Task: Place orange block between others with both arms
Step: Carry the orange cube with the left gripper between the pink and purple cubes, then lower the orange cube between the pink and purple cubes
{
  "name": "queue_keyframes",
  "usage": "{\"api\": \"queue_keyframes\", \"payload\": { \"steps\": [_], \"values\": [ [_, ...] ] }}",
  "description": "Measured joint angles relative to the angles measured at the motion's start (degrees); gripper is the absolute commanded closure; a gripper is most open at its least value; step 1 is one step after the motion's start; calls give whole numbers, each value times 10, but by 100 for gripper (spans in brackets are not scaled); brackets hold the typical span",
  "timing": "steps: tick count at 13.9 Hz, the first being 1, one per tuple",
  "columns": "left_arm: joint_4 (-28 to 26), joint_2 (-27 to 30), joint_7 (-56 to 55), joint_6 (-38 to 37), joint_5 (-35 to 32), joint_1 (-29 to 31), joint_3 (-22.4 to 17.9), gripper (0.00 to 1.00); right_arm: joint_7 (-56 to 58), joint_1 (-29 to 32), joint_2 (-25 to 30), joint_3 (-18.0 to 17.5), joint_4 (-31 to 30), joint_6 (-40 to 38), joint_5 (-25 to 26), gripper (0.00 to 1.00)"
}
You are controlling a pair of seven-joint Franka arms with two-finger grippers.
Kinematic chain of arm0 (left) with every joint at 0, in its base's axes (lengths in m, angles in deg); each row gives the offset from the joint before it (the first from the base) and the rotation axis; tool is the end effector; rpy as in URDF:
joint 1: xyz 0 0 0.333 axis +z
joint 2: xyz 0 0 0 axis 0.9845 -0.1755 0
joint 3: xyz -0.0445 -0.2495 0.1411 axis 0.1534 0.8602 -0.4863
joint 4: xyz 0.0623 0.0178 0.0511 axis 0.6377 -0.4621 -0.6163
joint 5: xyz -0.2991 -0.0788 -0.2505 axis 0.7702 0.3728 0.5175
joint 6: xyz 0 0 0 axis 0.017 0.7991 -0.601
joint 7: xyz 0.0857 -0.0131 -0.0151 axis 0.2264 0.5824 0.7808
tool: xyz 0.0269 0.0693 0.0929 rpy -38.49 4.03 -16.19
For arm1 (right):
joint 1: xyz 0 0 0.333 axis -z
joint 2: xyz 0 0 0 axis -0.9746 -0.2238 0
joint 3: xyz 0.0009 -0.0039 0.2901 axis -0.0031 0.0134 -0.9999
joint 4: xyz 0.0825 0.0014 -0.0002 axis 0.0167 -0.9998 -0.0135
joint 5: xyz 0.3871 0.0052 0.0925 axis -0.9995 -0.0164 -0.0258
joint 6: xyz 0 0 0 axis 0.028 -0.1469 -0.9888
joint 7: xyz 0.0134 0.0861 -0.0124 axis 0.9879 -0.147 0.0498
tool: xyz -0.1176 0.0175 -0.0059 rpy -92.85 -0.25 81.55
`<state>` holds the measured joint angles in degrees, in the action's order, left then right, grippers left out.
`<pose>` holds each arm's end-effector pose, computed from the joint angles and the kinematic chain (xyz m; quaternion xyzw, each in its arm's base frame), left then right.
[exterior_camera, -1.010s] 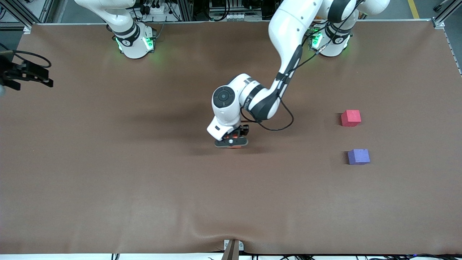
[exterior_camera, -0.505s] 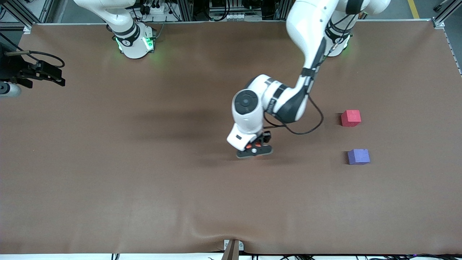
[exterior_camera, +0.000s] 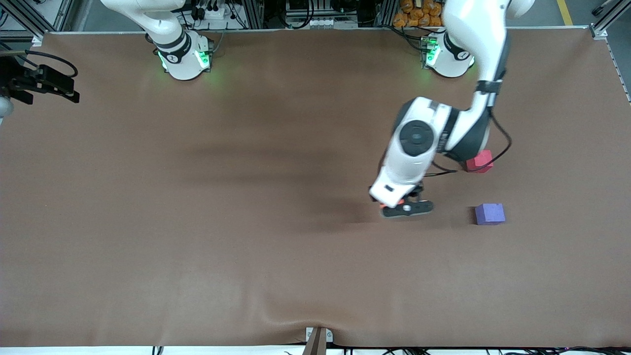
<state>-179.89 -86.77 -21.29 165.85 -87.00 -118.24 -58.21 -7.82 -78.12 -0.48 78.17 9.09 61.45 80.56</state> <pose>0.5891 -0.2873 0.2837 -0.9979 -0.0496 -0.0370 0.0190 0.5263 0.0089 0.6346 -0.9964 -0.0131 0.0836 0.0014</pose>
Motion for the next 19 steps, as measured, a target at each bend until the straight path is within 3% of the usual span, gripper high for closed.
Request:
{"api": "queue_keyframes", "payload": {
  "steps": [3,13,19],
  "values": [
    [-73,34,40,25,0,51,0,68,0,1,-1,2,0,2,-1,0],
    [-199,110,189,53,-29,212,1,67,-47,29,22,9,7,-5,-22,0],
    [-254,110,259,103,-30,241,3,64,-48,57,22,15,-8,-7,-37,0]
  ]
}}
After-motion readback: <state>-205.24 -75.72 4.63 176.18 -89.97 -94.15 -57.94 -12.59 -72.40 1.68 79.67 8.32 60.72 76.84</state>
